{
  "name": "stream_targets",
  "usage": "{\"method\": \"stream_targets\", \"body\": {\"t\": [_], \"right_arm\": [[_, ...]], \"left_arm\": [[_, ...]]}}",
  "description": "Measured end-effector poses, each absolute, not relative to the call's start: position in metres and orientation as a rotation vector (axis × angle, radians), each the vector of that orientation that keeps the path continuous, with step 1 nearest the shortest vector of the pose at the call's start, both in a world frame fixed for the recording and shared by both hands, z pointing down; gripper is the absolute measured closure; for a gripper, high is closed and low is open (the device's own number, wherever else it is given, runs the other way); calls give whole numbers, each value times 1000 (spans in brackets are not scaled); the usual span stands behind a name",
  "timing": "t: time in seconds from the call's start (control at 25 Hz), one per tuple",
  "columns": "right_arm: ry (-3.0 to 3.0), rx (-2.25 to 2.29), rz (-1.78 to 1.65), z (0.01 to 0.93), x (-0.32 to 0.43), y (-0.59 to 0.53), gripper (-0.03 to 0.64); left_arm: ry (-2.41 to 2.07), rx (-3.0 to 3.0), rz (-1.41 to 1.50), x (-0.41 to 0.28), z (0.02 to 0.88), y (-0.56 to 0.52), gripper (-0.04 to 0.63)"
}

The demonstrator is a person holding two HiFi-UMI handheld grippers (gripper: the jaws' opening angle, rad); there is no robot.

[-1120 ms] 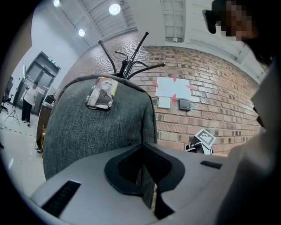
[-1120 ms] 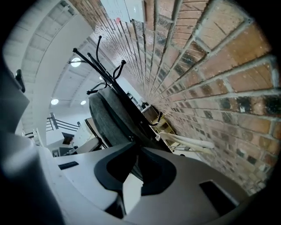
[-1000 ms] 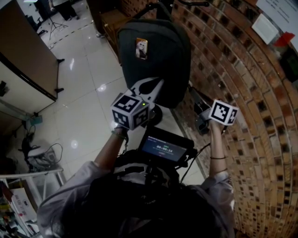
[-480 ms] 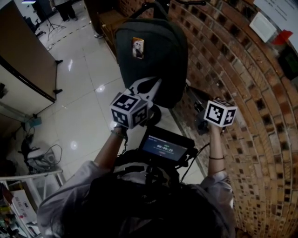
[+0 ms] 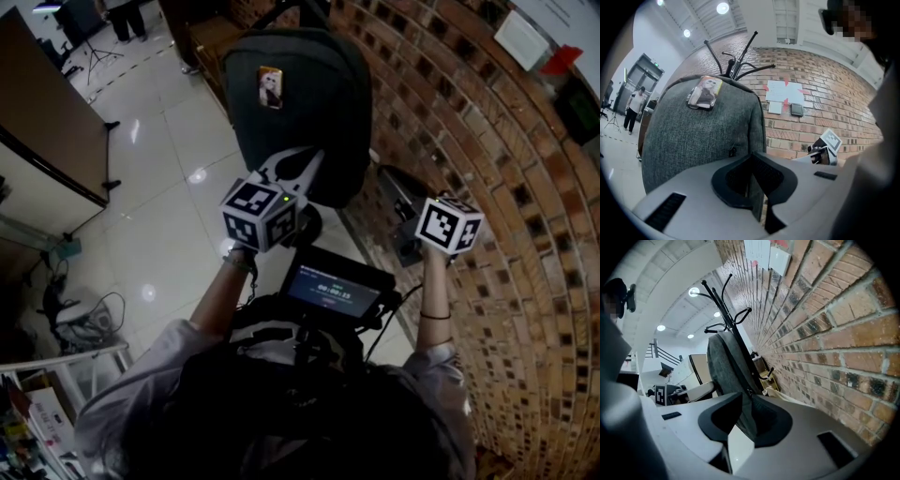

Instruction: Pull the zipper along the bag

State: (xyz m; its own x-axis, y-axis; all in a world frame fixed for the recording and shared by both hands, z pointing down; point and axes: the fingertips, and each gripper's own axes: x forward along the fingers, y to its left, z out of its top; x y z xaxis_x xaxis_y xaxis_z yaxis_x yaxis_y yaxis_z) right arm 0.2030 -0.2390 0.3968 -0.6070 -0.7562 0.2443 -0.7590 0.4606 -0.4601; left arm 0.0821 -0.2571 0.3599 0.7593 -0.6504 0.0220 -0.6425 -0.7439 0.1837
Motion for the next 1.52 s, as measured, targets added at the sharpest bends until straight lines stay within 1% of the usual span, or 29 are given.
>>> {"method": "stream_targets", "body": {"t": [0.28, 0.32, 0.36, 0.48, 0.68, 1.08, 1.52], "right_arm": [[-2727, 1506, 669, 362, 192, -226, 548], [-2752, 1523, 646, 356, 190, -225, 573], [-2774, 1544, 624, 351, 188, -224, 584], [-2788, 1616, 577, 342, 186, -220, 584], [-2708, 1698, 464, 344, 183, -214, 604], [-2718, 1752, 492, 346, 171, -207, 606], [-2691, 1773, 504, 348, 171, -208, 607]], "left_arm": [[-1057, 2778, -71, 72, 360, -255, 589], [-1064, 2772, -83, 69, 359, -256, 588], [-1071, 2765, -92, 67, 358, -256, 589], [-1098, 2749, -104, 56, 359, -258, 589], [-1121, 2721, -139, 41, 358, -258, 589], [-1135, 2708, -153, 21, 358, -255, 589], [-1105, 2719, -144, 23, 356, -254, 589]]}}
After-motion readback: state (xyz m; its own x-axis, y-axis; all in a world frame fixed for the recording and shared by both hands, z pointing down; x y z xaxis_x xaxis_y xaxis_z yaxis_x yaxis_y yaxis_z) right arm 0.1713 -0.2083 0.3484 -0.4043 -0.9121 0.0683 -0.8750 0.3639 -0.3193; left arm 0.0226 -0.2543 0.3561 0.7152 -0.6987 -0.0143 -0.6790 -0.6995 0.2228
